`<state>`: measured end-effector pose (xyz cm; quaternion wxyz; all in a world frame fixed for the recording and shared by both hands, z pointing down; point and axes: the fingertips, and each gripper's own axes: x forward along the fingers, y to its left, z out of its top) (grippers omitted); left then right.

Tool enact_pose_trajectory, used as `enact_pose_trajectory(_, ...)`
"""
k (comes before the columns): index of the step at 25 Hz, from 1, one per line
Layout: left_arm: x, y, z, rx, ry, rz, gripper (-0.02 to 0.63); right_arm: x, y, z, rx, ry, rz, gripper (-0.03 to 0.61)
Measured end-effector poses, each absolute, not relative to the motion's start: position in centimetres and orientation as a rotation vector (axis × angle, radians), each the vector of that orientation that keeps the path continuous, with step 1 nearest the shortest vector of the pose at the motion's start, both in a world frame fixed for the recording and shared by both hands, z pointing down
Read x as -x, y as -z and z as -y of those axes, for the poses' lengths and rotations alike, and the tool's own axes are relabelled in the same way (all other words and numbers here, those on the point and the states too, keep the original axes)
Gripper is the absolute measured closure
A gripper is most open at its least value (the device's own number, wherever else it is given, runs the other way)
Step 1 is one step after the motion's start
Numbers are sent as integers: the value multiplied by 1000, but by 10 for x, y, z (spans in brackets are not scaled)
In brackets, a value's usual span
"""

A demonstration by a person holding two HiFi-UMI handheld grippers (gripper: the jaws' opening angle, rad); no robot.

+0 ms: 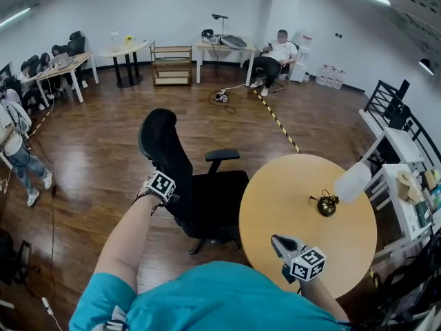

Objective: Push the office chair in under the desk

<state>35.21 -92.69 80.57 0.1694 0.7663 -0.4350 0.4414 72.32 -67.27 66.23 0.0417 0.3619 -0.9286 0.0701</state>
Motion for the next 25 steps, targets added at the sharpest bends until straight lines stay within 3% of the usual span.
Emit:
enact_pose_trajectory(19,-431,-807,915,-2125,-1173,1195,32,-754,-670,634,-1202,-230,2817,578)
enact_pose_trajectory(25,-423,-810,937,-2146,-1204,1252,32,-757,-670,626,-1239,-236,2802,578)
